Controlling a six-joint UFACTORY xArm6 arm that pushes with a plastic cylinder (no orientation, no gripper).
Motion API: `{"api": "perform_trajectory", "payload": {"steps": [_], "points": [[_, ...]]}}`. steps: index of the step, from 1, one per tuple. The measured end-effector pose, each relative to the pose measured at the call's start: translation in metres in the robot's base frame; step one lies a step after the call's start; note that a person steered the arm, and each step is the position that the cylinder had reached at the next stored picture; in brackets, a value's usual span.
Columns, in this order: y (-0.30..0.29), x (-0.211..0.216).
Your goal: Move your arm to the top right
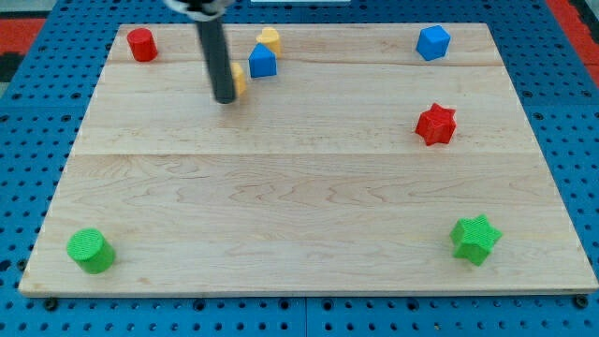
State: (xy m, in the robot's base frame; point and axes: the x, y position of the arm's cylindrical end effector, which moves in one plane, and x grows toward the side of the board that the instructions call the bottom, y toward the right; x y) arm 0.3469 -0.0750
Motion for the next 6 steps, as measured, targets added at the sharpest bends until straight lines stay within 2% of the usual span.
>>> {"api": "perform_trajectory", "payload": {"steps": [1,2,3,4,5,6], "points": [[0.012,0.000],[0.105,-0.005],[0.253,-0.025],[0.358,-0.064],[0.358,-0.118],[0.294,-0.119]]}}
